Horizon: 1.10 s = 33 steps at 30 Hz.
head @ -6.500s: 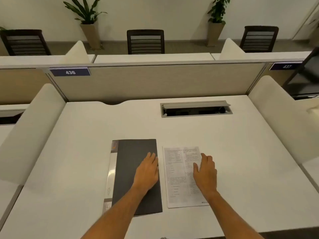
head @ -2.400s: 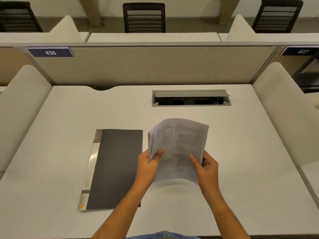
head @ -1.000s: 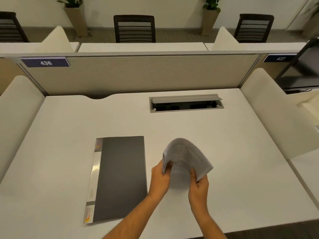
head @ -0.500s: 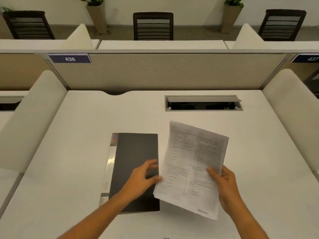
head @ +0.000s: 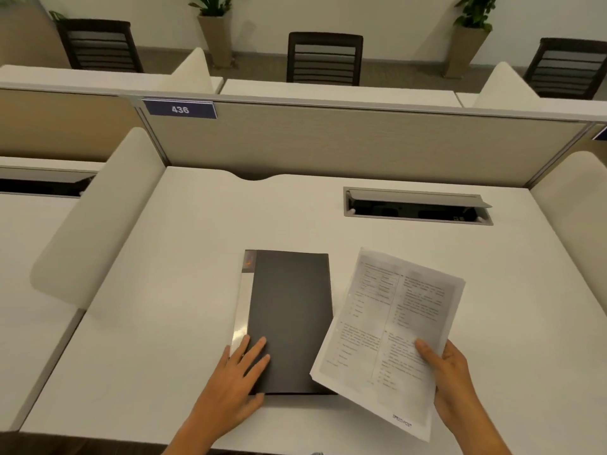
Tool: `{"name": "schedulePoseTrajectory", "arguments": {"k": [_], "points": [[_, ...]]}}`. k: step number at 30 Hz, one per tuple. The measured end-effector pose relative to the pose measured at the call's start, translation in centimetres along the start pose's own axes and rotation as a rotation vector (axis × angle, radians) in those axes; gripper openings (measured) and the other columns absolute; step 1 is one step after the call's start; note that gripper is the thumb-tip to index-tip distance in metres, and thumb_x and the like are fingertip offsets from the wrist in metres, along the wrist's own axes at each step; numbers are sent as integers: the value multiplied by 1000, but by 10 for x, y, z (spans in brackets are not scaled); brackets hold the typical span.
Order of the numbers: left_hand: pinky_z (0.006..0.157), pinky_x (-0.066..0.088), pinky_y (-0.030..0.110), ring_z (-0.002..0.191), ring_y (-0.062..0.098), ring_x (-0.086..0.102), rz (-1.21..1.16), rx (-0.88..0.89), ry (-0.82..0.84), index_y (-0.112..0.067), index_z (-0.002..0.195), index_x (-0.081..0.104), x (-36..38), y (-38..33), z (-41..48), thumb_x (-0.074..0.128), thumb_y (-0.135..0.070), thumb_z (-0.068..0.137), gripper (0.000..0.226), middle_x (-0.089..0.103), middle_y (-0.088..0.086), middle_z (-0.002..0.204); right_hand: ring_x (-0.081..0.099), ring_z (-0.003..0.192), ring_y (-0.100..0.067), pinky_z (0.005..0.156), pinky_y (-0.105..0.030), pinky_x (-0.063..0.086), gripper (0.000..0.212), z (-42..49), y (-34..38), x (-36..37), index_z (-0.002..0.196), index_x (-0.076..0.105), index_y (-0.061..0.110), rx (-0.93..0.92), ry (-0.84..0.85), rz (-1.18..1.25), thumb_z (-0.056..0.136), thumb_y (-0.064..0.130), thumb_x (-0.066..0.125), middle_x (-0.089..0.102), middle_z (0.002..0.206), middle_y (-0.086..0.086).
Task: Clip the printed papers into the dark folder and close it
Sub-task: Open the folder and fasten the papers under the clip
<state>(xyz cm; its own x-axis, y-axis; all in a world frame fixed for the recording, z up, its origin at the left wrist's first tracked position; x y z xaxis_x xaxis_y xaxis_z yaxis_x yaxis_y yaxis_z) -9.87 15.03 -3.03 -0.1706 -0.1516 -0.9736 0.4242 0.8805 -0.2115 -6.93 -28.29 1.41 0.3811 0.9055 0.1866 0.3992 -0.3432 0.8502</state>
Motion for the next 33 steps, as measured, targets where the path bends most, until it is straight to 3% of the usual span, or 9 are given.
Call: {"name": "schedulePoseTrajectory", "arguments": {"k": [2, 5, 9, 12, 15, 19, 25, 30, 33], "points": [[127, 39, 56, 164, 36, 30, -146, -27, -85, -20, 154, 55, 0, 2, -10, 61, -33, 89, 67, 32, 5, 178, 87, 97, -33, 69, -42, 72, 30, -4, -5, -3, 134, 72, 18, 20, -16, 9, 105, 12, 72, 87, 120, -11], [132, 18, 18, 168, 9, 9, -550, -202, -135, -33, 168, 25, 5, 10, -24, 52, -20, 96, 78, 14, -13, 182, 87, 95, -31, 68, -42, 72, 28, -9, -11, -6, 131, 74, 20, 34, -28, 32, 104, 12, 72, 87, 120, -10], [112, 36, 0, 144, -23, 37, -884, -461, -250, -48, 164, 20, 11, 17, -38, 51, -28, 110, 65, 28, -48, 163, 87, 98, -33, 71, -46, 72, 28, -13, -21, 3, 132, 74, 21, 45, -27, 42, 105, 12, 71, 86, 123, -10], [94, 62, 22, 120, 6, 67, -989, -721, -301, -43, 133, 50, 15, 17, -50, 47, -43, 101, 32, 64, -24, 132, 87, 96, -33, 70, -47, 72, 31, -11, -29, 19, 134, 72, 22, 57, -17, 16, 104, 13, 73, 87, 121, -9], [82, 60, 41, 95, 33, 70, -1117, -916, -366, -20, 106, 65, 17, 21, -60, 51, -54, 95, 38, 70, 9, 101, 87, 99, -36, 74, -49, 72, 34, -6, -40, 42, 138, 69, 21, 76, 21, -25, 104, 14, 73, 86, 123, -11], [79, 55, 34, 102, 28, 70, -1327, -1064, -407, -25, 125, 56, 13, 23, -70, 55, -45, 106, 28, 71, 8, 112, 85, 103, -39, 76, -51, 72, 36, 2, -53, 74, 140, 68, 17, 87, 78, -66, 104, 13, 74, 85, 125, -14], [95, 53, 45, 99, 28, 73, -1371, -1241, -491, -34, 111, 62, 15, 31, -78, 56, -60, 95, 31, 70, -2, 112, 85, 103, -42, 79, -57, 71, 33, 14, -76, 113, 137, 69, 16, 123, 140, -114, 105, 10, 72, 85, 123, -16], [79, 68, 54, 95, 38, 77, -1426, -1326, -490, -19, 111, 67, 15, 42, -84, 55, -50, 106, 33, 75, 16, 105, 86, 100, -42, 74, -54, 71, 30, 24, -95, 137, 134, 71, 17, 174, 176, -149, 105, 9, 72, 86, 120, -17], [56, 64, 42, 79, 38, 77, -1418, -1436, -429, -3, 90, 70, 14, 46, -91, 54, -58, 105, 60, 79, 20, 80, 85, 103, -43, 79, -58, 71, 32, 30, -104, 146, 137, 70, 14, 187, 192, -181, 106, 10, 72, 86, 121, -17]]}}
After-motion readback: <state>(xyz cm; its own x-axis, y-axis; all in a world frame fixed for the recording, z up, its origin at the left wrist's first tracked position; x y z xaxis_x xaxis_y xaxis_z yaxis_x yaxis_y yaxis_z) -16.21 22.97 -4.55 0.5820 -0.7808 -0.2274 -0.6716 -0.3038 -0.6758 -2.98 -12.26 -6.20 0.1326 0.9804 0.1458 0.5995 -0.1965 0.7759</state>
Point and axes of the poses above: each hand's wrist, its own z-axis towards the middle knuckle, its own x-axis out of the palm, y = z × x, the point moved 3 cm from there along z, towards the middle knuckle
